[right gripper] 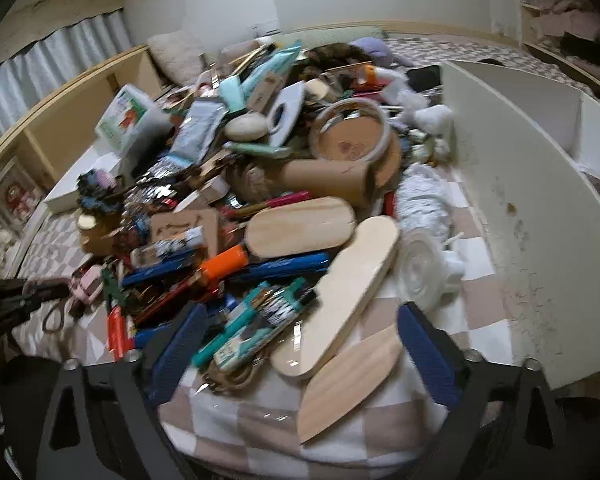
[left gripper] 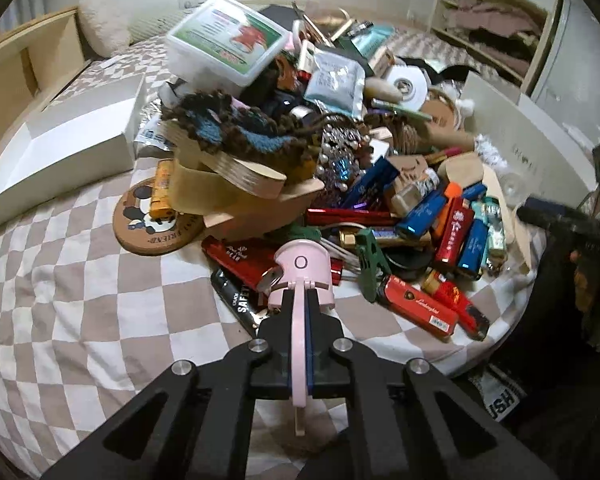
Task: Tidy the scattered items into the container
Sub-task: 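Grasp the pink clip with the left tool while the right tool reaches the green clip, then lift the pink clip with the left tool while the right tool grasps the green clip, then carry the pink clip and green clip over the white box with both tools, then open both tools to drop the pink and green clips into the white box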
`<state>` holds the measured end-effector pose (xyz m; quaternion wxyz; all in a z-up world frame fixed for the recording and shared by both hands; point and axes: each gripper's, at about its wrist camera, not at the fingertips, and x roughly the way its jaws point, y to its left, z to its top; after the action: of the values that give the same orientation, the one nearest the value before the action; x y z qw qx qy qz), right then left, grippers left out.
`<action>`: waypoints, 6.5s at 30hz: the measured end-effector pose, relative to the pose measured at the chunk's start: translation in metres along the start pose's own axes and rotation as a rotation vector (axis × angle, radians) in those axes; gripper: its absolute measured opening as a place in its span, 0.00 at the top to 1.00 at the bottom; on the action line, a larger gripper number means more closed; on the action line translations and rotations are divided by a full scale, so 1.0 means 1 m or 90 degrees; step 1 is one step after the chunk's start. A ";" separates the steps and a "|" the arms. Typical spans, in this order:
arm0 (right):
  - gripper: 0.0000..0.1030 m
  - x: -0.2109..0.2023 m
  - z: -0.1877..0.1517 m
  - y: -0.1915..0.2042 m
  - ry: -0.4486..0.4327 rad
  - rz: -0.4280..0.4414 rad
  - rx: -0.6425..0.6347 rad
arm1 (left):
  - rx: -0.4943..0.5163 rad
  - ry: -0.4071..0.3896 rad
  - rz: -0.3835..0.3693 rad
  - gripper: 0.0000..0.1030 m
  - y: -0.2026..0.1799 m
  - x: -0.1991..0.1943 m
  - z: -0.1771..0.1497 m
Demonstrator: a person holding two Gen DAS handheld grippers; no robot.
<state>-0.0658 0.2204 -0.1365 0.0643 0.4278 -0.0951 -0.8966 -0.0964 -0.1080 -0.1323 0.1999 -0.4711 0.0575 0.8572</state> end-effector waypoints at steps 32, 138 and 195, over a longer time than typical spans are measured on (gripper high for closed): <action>0.78 0.084 0.010 0.164 0.102 0.198 -0.152 | -0.123 -0.094 -0.039 0.96 0.040 -0.034 -0.014; 0.79 -0.182 0.045 -0.266 -0.243 -0.095 0.242 | 0.127 -0.175 -0.259 0.96 -0.345 -0.004 0.173; 0.79 -0.124 0.042 -0.264 0.020 -0.202 0.103 | 0.177 0.018 -0.268 0.96 -0.465 0.123 0.141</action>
<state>-0.0293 0.5066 -0.0765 -0.1109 0.4550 -0.0970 -0.8782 -0.0808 0.3922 -0.1152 0.4361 -0.4526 0.0787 0.7738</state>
